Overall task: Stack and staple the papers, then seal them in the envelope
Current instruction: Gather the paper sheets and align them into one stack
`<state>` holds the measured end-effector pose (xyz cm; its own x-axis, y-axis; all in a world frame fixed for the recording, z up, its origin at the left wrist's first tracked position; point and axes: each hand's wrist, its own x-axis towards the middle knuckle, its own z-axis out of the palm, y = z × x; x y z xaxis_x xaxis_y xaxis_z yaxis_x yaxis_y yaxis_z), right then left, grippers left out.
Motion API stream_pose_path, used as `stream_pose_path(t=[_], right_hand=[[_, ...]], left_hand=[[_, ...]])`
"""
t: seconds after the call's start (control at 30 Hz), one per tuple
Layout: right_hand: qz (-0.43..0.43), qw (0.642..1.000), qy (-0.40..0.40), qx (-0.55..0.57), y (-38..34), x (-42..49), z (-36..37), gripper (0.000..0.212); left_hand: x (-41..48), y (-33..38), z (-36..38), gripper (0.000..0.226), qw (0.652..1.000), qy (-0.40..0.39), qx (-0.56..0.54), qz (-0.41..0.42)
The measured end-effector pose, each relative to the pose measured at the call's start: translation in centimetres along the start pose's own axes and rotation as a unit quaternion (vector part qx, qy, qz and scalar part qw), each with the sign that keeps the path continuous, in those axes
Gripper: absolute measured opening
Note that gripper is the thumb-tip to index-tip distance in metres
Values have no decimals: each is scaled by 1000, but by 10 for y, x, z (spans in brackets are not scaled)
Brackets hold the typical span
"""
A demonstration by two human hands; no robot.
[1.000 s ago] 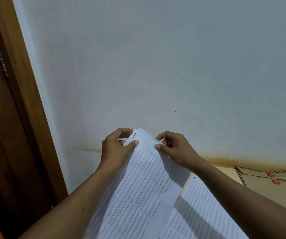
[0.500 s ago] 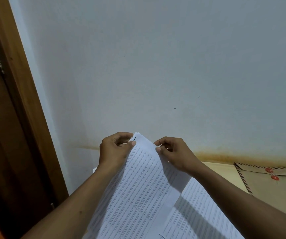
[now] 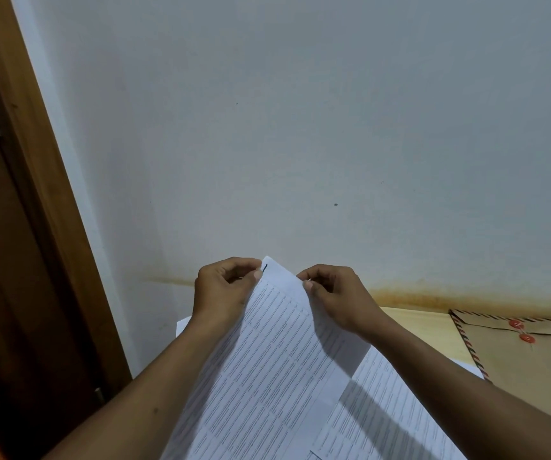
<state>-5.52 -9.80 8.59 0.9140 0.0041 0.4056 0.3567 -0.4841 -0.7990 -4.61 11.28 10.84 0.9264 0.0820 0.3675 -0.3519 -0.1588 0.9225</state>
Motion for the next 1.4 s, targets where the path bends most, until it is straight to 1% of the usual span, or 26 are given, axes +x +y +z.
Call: stream_pose_path(t=[0.1, 0.27, 0.5, 0.63, 0.83, 1.07, 1.2, 1.3, 1.4], right_hand=[[-7, 1000, 13, 7, -6, 0, 2, 7], [-11, 999, 51, 13, -10, 1, 7, 8], [-17, 999, 31, 11, -8, -1, 6, 3], [-17, 999, 42, 16, -10, -2, 6, 8], [-21, 998, 59, 18, -11, -2, 9, 5], [-22, 998, 66, 11, -12, -2, 10, 3], [-30, 997, 73, 4, -12, -3, 10, 3], [-34, 997, 75, 11, -12, -3, 10, 3], [-31, 997, 66, 17, -13, -2, 10, 5]], left_hand=[[1, -1, 1, 15, 1000, 2, 13, 4], [-2, -1, 4, 15, 1000, -7, 12, 8], [-1, -2, 1, 14, 1000, -11, 5, -6], [-3, -2, 3, 14, 1000, -8, 1, -10], [-5, 1, 5, 23, 1000, -9, 12, 10], [-5, 0, 6, 23, 1000, -3, 12, 18], [-5, -2, 5, 13, 999, -14, 18, 23], [-4, -3, 3, 16, 999, -27, 23, 16], [-4, -2, 2, 17, 999, -23, 28, 13]])
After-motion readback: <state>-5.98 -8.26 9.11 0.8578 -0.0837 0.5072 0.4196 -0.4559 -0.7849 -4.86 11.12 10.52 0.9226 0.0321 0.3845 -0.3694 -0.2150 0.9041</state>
